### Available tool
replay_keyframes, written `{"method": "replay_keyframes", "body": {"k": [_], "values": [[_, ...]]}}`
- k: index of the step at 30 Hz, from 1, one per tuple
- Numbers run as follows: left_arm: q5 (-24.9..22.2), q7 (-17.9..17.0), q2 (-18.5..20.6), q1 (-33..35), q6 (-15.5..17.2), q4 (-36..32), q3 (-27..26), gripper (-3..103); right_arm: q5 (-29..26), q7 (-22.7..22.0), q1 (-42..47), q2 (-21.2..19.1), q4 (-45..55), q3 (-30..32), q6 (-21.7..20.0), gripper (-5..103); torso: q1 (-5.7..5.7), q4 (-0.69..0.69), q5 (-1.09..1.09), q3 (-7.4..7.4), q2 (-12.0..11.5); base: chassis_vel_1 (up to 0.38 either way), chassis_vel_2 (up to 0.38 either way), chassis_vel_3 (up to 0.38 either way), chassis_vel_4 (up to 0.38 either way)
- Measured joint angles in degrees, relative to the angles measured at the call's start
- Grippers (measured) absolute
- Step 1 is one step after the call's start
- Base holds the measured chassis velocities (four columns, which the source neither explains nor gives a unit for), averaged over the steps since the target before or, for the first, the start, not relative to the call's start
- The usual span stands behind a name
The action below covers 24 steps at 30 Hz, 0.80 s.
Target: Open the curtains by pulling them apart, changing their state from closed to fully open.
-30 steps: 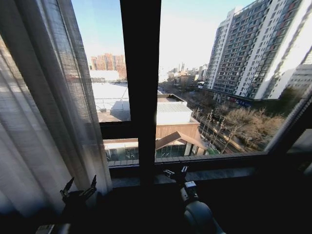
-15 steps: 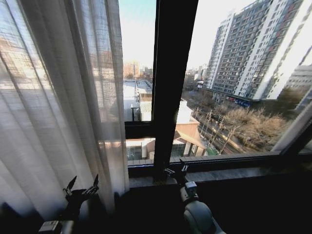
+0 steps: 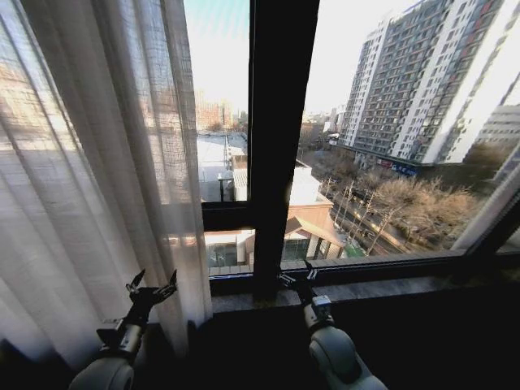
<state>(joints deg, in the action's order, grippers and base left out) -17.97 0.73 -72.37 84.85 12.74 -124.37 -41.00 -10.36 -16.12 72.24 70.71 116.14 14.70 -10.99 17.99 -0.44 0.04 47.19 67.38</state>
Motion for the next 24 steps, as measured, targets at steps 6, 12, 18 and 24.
{"method": "replay_keyframes", "body": {"k": [6,12,18,24], "values": [[0.5,-2.7,0.4,-2.8,2.0,2.4,3.5,100,-1.3,-1.0,0.2,-0.5,0.6,0.5,-0.2,100,0.0,0.0,-0.02,0.0,0.0,0.0,0.0,0.0,0.0],[0.7,-3.4,0.2,-3.9,2.7,3.3,5.3,81,-5.5,-2.0,-0.2,-1.7,2.6,1.7,-2.1,100,0.0,0.01,-0.03,0.0,0.0,0.0,0.0,0.0,0.0],[0.7,-3.3,0.6,-2.8,2.9,2.2,4.5,59,-5.6,-2.1,-0.4,-1.1,2.6,2.0,-2.1,100,-0.01,0.01,-0.02,-0.01,0.0,0.0,0.0,0.0,0.0],[0.3,-3.1,0.7,-1.9,3.0,1.2,3.3,38,-5.6,-2.0,-0.4,-0.8,2.6,1.6,-2.2,100,0.0,0.01,-0.03,-0.01,0.0,0.0,0.0,0.0,0.0]]}}
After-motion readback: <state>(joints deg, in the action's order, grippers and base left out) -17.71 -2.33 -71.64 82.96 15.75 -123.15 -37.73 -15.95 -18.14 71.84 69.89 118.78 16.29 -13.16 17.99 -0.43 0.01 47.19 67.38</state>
